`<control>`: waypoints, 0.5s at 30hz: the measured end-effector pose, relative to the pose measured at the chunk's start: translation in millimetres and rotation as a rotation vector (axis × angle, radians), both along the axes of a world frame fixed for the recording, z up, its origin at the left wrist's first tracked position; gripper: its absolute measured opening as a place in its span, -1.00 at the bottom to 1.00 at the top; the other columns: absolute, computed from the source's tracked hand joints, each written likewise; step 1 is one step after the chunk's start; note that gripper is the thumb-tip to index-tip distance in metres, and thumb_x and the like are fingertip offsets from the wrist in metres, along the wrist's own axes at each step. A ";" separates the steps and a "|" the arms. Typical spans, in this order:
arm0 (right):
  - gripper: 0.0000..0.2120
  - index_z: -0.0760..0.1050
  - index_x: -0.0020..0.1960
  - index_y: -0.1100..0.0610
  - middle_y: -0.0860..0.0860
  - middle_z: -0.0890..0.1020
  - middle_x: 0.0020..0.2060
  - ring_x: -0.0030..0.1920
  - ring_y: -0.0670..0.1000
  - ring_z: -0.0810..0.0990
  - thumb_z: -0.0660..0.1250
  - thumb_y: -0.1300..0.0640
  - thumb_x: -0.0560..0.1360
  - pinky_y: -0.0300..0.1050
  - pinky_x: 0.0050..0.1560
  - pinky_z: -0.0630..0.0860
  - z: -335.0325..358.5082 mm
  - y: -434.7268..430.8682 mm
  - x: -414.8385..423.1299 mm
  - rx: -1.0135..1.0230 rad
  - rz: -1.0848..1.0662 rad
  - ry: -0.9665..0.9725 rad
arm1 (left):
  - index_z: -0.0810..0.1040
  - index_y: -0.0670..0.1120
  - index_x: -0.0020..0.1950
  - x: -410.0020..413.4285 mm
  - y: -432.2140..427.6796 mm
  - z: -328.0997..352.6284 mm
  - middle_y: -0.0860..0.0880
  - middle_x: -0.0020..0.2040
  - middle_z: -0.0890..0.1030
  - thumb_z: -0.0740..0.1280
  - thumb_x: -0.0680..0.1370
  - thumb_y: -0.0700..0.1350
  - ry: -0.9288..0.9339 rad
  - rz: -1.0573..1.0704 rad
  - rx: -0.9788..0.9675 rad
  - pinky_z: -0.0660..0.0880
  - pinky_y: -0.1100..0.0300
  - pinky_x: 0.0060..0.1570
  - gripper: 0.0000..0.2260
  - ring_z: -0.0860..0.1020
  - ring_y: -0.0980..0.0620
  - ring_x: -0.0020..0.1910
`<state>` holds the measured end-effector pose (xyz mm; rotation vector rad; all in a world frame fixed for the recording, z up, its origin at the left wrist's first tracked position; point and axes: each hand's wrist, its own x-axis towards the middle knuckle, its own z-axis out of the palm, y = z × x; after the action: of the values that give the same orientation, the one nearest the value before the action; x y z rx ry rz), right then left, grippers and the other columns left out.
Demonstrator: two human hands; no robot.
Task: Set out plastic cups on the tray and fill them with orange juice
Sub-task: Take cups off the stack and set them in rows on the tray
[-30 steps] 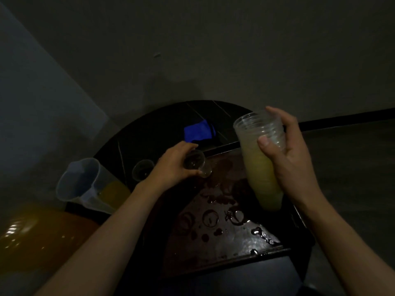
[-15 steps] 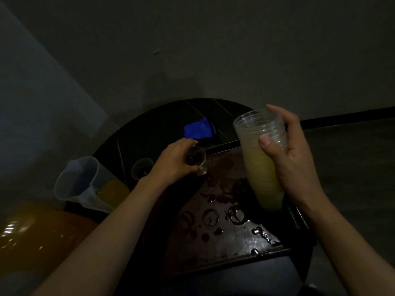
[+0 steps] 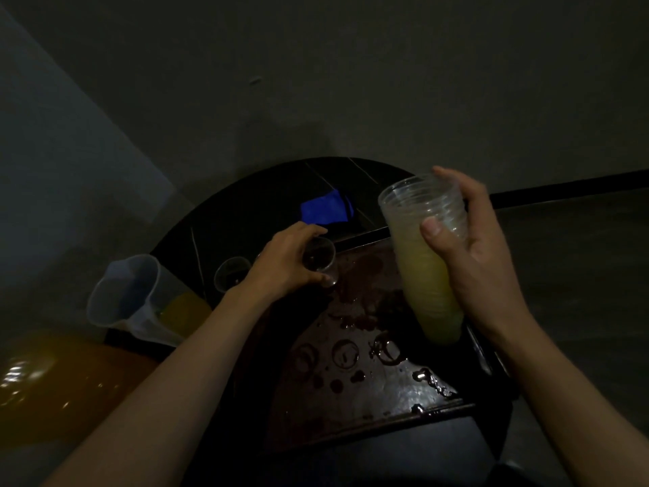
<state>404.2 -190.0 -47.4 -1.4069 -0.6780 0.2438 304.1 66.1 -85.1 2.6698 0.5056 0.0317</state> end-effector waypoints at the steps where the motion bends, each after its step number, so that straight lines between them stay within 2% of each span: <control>1: -0.49 0.34 0.37 -0.28 -0.39 0.55 0.14 0.14 -0.21 0.59 0.32 -0.22 0.44 -0.31 0.00 0.52 0.4 0.1 -0.4 -0.003 0.001 0.001 | 0.45 0.00 0.44 -0.5 0.1 -0.5 0.02 0.32 0.50 0.65 0.31 -0.02 -0.003 -0.005 0.002 0.50 -0.04 0.32 -0.26 0.49 0.06 0.30; 8: -0.49 0.35 0.36 -0.27 -0.35 0.56 0.15 0.16 -0.19 0.59 0.33 -0.22 0.43 -0.15 0.08 0.53 -0.3 1.4 -2.9 -0.007 0.007 0.000 | 0.46 0.00 0.43 -0.6 1.6 -2.0 0.02 0.32 0.49 0.65 0.31 -0.03 -0.020 0.003 -0.007 0.51 -0.01 0.30 -0.27 0.49 0.07 0.28; 13: -0.47 0.35 0.39 -0.20 -0.35 0.56 0.15 0.15 -0.22 0.59 0.33 -0.21 0.44 -0.36 0.03 0.49 -0.2 2.4 -3.9 -0.016 0.020 -0.019 | 0.49 -0.01 0.40 -1.9 2.4 -2.5 0.01 0.31 0.51 0.65 0.31 0.03 -0.029 -0.015 0.004 0.51 0.00 0.29 -0.30 0.50 0.07 0.27; 15: -0.46 0.35 0.39 -0.20 -0.36 0.56 0.14 0.15 -0.22 0.59 0.33 -0.22 0.44 -0.37 0.02 0.49 -0.2 2.2 -3.8 -0.024 0.022 -0.015 | 0.53 0.00 0.35 -4.1 2.7 -0.7 0.02 0.26 0.53 0.60 0.37 0.07 -0.114 0.033 -0.028 0.52 0.08 0.25 -0.41 0.52 0.08 0.24</control>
<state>400.4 -187.8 -47.6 -1.4264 -0.7050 0.2601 300.0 68.8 -85.8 2.6144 0.5096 0.1847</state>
